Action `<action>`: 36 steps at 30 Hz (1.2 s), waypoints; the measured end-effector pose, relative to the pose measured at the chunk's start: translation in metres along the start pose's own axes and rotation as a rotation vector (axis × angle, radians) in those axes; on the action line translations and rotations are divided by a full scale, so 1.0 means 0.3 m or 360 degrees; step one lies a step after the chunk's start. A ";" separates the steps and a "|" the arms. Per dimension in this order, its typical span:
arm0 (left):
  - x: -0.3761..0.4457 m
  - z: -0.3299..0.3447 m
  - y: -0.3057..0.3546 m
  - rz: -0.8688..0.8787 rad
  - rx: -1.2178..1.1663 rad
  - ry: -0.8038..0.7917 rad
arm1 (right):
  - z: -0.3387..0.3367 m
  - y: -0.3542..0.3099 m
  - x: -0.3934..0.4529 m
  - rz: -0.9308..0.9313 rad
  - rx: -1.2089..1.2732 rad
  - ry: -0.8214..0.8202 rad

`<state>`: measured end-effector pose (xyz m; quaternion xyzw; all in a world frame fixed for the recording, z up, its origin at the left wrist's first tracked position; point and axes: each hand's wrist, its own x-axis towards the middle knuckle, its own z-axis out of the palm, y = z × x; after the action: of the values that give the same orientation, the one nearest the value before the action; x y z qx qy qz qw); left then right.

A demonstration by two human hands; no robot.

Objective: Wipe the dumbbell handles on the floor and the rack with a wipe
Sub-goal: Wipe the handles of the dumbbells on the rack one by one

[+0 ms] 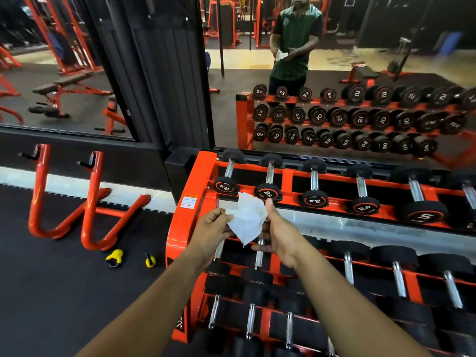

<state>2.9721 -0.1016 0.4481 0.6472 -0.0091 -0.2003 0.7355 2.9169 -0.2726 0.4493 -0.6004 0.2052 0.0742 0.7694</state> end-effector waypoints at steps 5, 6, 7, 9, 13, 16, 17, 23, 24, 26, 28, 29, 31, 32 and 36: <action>0.017 -0.070 0.030 -0.0001 -0.0129 0.0074 | 0.089 -0.028 0.024 -0.0236 -0.0068 0.0315; 0.022 -0.088 0.031 -0.0061 -0.0259 0.0120 | 0.098 -0.024 0.027 -0.0218 -0.0035 0.0297; 0.029 -0.111 0.034 -0.0123 -0.0371 0.0143 | 0.116 -0.021 0.027 -0.0192 0.0016 0.0261; 0.034 -0.139 0.044 -0.0206 -0.0459 0.0136 | 0.150 -0.020 0.019 -0.0177 0.0090 0.0210; 0.025 -0.182 0.077 -0.0183 -0.0352 -0.0115 | 0.229 -0.024 0.025 -0.0410 -0.0213 0.0391; 0.022 -0.203 0.097 -0.0032 -0.0140 -0.0209 | 0.257 -0.032 0.034 -0.0579 -0.0472 0.0535; 0.026 -0.213 0.098 0.0033 -0.0075 -0.0193 | 0.265 -0.036 0.032 -0.0593 -0.0438 0.0573; 0.028 -0.240 0.092 0.0182 -0.0018 -0.0208 | 0.299 0.002 0.015 -0.0172 -0.0081 0.0303; 0.031 -0.249 0.089 0.0194 0.0008 -0.0215 | 0.299 0.000 0.015 -0.0223 0.0001 0.0337; 0.034 -0.282 0.088 0.0178 0.0044 -0.0217 | 0.291 -0.007 0.012 -0.0355 0.0127 0.0408; 0.034 -0.319 0.092 0.0148 0.0050 -0.0283 | 0.276 -0.008 0.009 -0.0471 0.0146 0.0397; 0.031 -0.332 0.096 0.0138 0.0065 -0.0337 | 0.269 -0.002 0.008 -0.0516 0.0100 0.0367; 0.025 -0.344 0.101 0.0094 0.0099 -0.0424 | 0.263 0.011 0.004 -0.0574 -0.0058 0.0304; 0.021 -0.341 0.102 0.0060 0.0098 -0.0434 | 0.261 0.014 0.002 -0.0603 -0.0196 0.0280; 0.016 -0.304 0.114 -0.0092 0.0003 -0.0266 | 0.254 -0.006 -0.025 -0.0752 -0.0577 0.0152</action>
<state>3.0110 -0.0139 0.4649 0.6288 -0.0520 -0.2748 0.7255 2.9280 -0.1994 0.4687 -0.7618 0.0794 -0.0998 0.6352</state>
